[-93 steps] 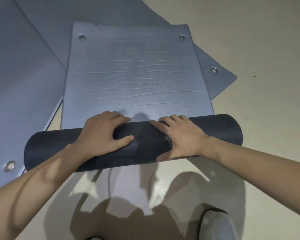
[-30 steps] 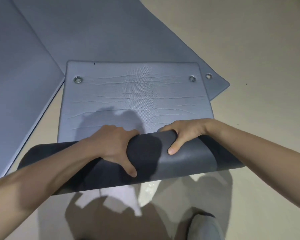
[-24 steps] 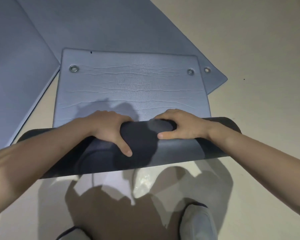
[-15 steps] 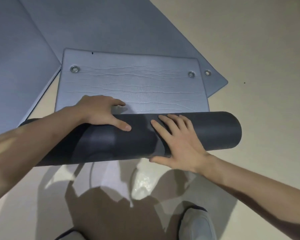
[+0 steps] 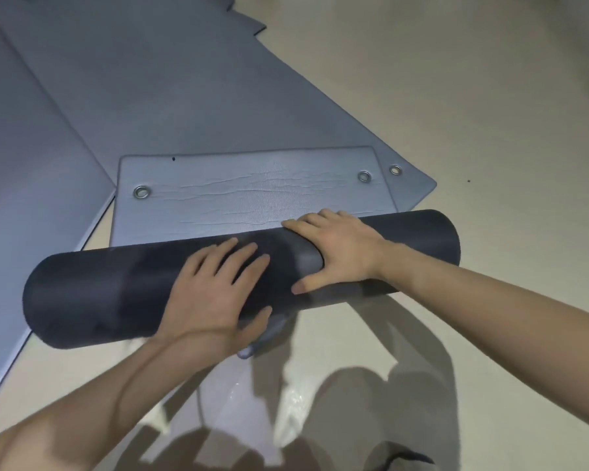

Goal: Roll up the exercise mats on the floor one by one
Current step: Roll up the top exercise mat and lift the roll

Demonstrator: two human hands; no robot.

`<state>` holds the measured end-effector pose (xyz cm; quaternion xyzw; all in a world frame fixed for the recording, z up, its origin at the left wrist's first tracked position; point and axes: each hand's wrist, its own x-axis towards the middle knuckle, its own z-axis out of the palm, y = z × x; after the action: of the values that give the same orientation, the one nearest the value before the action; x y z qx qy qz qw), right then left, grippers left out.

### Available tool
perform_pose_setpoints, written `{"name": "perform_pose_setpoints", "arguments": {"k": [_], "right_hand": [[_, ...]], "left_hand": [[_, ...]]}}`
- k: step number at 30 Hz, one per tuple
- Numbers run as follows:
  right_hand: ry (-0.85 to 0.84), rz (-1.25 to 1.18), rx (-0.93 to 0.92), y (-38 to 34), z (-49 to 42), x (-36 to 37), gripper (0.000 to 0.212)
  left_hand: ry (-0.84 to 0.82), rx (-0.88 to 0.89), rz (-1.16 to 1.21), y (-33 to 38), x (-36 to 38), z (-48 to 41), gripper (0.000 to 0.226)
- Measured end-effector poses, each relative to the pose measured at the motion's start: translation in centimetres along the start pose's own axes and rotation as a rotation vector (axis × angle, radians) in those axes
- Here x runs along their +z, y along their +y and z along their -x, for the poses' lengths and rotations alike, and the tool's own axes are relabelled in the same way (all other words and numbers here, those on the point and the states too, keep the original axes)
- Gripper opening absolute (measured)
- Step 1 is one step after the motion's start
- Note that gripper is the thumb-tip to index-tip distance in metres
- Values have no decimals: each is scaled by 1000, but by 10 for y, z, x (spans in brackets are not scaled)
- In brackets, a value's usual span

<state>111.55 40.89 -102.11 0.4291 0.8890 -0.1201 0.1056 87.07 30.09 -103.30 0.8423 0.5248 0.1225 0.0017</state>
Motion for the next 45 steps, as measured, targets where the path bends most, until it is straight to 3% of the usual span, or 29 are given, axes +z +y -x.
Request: {"name": "perform_pose_setpoints", "arguments": {"k": [4,9,12,18,21,27,30,40,43,45], "right_hand": [[-12,-51,59,13,-26,-14,121],[332,55,132,12,-20,-12,109],[422,127,93,14,-6,9,110],[226,306,150,30,-4,24,144],[185,316,141,37,-18,12,148],[242,268,64,41,-23,0,125],[241,241,22,33,-12,-1,117],[-176,23,-90,-12,18,-19,107],[-237,-63,-83,-13,16,-18,99],[-255,-122,-66,-9,11,-17,95]], "left_hand": [[-127,16,-112,-3,16,0,96],[-242,20,-174,-33,21,-34,127],[-285,5,-169,-50,22,-56,137],[-409,-95,-158,-71,21,-94,153],[-399,-110,-60,-79,18,-107,148],[-365,-131,9,-78,11,-112,122],[-430,-162,59,-70,-4,-98,113],[-916,-251,276,-53,-37,-51,98],[-944,-312,369,-51,-41,-40,94],[-869,-304,373,-45,-44,-32,97]]}}
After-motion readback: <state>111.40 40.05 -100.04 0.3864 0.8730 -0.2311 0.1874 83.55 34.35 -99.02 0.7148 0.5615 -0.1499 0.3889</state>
